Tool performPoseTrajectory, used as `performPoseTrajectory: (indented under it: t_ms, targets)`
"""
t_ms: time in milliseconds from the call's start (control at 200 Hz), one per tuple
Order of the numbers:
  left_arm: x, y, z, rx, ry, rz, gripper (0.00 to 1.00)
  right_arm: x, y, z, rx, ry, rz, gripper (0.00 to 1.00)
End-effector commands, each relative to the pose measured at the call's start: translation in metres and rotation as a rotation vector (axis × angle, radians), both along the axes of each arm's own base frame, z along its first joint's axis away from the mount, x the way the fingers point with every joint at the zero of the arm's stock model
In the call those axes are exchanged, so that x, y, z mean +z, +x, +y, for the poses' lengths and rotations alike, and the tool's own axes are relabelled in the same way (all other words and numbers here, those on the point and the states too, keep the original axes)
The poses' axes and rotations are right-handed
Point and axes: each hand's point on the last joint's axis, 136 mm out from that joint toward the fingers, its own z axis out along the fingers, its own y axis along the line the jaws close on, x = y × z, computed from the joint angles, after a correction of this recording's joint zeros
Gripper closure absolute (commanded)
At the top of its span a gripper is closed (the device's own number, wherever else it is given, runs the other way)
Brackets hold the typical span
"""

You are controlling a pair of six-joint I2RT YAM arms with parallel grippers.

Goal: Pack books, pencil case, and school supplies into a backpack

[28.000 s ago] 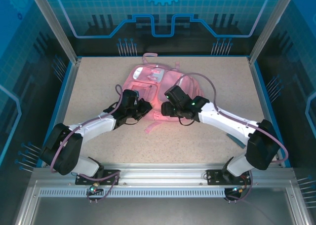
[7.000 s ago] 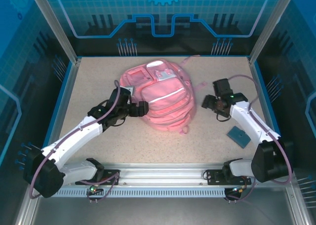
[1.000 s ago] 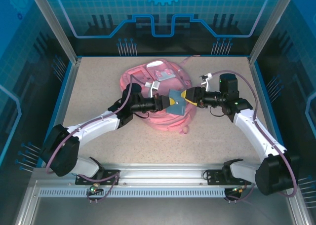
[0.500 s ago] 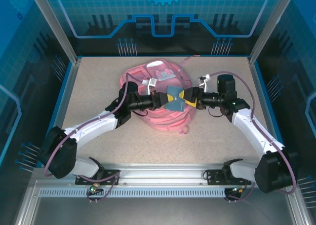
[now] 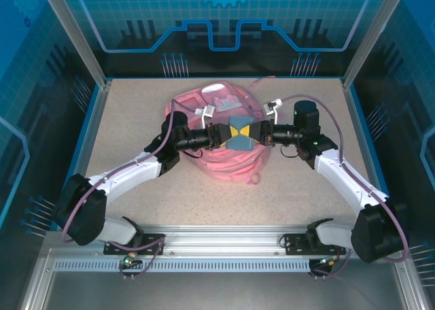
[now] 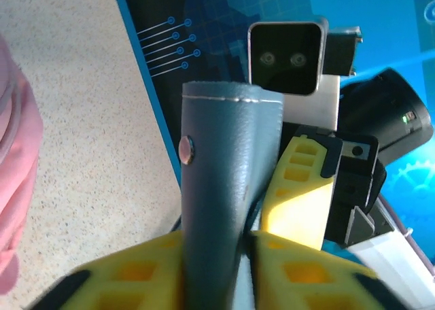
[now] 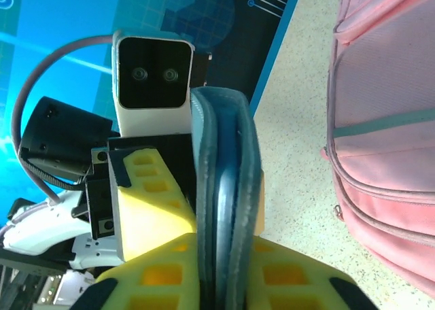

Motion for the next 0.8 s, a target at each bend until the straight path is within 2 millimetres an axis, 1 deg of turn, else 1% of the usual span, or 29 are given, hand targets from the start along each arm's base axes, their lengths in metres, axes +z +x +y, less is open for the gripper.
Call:
performPoseTrajectory:
  t_ms: [0, 30, 70, 120, 175, 210, 215, 295, 355, 445, 520, 635, 700, 795]
  targets:
    - [-0.002, 0.005, 0.011, 0.03, 0.057, -0.019, 0.49, 0.0, 0.003, -0.011, -0.051, -0.047, -0.02, 0.91]
    - [-0.006, 0.007, 0.015, 0.046, 0.1, -0.032, 0.41, -0.003, 0.005, -0.017, -0.079, -0.07, -0.014, 0.92]
    - [-0.018, 0.008, 0.023, 0.072, 0.189, -0.044, 0.33, -0.009, 0.007, -0.028, -0.123, -0.11, -0.007, 0.93]
    - [-0.033, 0.009, 0.035, 0.104, 0.33, -0.069, 0.26, -0.02, 0.006, -0.044, -0.179, -0.178, 0.022, 0.93]
    - [-0.054, 0.012, 0.054, 0.141, 0.519, -0.091, 0.22, -0.03, 0.008, -0.063, -0.249, -0.25, 0.043, 0.94]
    - [-0.062, 0.016, 0.063, 0.154, 0.614, -0.115, 0.2, -0.035, 0.008, -0.074, -0.284, -0.282, 0.058, 0.94]
    - [-0.065, 0.014, 0.066, 0.154, 0.636, -0.107, 0.2, -0.036, 0.008, -0.076, -0.289, -0.287, 0.059, 0.94]
    - [-0.078, 0.019, 0.083, 0.146, 0.804, -0.142, 0.17, -0.045, 0.007, -0.1, -0.364, -0.35, 0.084, 0.94]
    - [-0.081, 0.019, 0.087, 0.112, 0.882, -0.172, 0.16, -0.05, 0.004, -0.112, -0.395, -0.382, 0.096, 0.94]
    - [-0.082, 0.022, 0.085, 0.068, 1.003, -0.239, 0.17, -0.052, 0.001, -0.129, -0.437, -0.423, 0.104, 0.94]
    - [-0.085, 0.025, 0.077, 0.016, 1.12, -0.312, 0.2, -0.05, 0.0, -0.139, -0.457, -0.442, 0.104, 0.93]
    - [-0.095, 0.029, 0.055, -0.068, 1.229, -0.379, 0.29, -0.05, 0.0, -0.145, -0.476, -0.45, 0.11, 0.93]
    - [-0.1, 0.031, 0.039, -0.108, 1.241, -0.398, 0.35, -0.052, 0.0, -0.146, -0.479, -0.447, 0.12, 0.93]
    - [-0.107, 0.038, 0.019, -0.146, 1.244, -0.414, 0.41, -0.056, 0.0, -0.146, -0.481, -0.441, 0.131, 0.93]
